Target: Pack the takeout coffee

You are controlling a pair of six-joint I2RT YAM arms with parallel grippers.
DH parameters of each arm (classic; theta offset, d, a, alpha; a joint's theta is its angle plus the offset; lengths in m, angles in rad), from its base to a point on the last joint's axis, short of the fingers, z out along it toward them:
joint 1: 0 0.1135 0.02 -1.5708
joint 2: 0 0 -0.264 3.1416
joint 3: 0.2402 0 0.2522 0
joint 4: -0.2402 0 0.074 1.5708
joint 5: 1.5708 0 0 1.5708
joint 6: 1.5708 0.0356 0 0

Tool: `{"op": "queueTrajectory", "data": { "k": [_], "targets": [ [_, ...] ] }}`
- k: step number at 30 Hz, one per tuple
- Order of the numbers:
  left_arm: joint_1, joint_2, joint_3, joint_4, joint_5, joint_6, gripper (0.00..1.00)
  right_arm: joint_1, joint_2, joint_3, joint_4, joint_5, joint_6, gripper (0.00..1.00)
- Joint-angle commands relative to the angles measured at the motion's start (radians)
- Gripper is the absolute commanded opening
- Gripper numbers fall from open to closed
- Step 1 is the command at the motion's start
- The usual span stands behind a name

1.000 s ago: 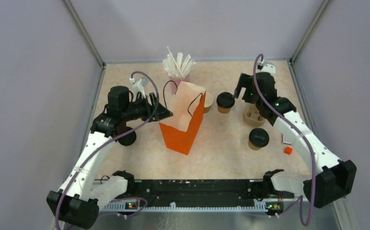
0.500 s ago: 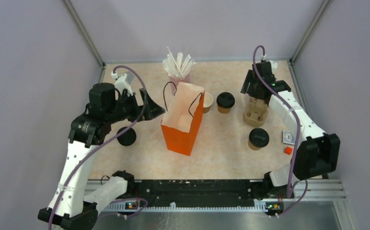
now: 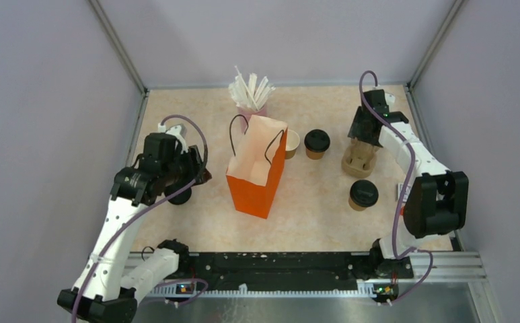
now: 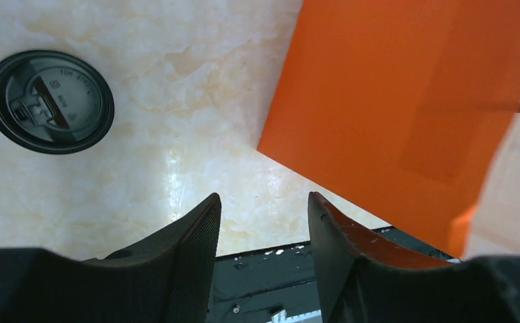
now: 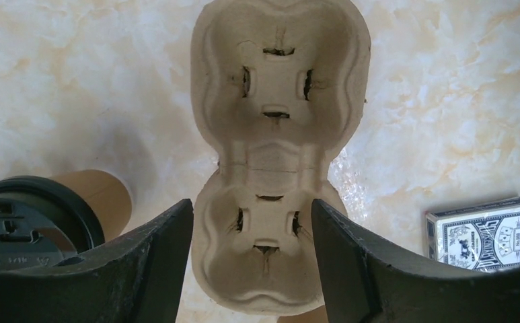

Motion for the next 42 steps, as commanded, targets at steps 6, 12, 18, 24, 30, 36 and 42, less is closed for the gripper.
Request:
{"op": "queueTrajectory", "data": {
  "k": [6, 12, 18, 24, 30, 36, 42],
  "targets": [
    [0.001, 0.039, -0.198, 0.227, 0.123, -0.118, 0.46, -0.058, 0.010, 0.004, 0.037, -0.092, -0.045, 0.63],
    [0.002, 0.022, -0.300, 0.375, 0.285, -0.102, 0.48, -0.083, 0.040, 0.004, 0.027, -0.075, -0.081, 0.62],
    [0.000, 0.057, -0.330, 0.443, 0.408, -0.136, 0.48, -0.101, 0.077, 0.016, 0.040, -0.103, -0.100, 0.59],
    [0.000, 0.043, -0.352, 0.445, 0.456, -0.153, 0.48, -0.102, 0.117, 0.026, 0.056, -0.153, -0.102, 0.55],
    [-0.002, -0.003, -0.378, 0.443, 0.495, -0.203, 0.49, -0.102, 0.151, 0.045, 0.051, -0.124, -0.100, 0.55],
    [-0.001, -0.011, -0.366, 0.402, 0.472, -0.168, 0.54, -0.102, 0.173, 0.055, 0.054, -0.134, -0.083, 0.50],
    [-0.002, 0.010, -0.309, 0.335, 0.399, -0.118, 0.60, -0.102, 0.174, 0.068, 0.046, -0.147, -0.086, 0.43]
  ]
}}
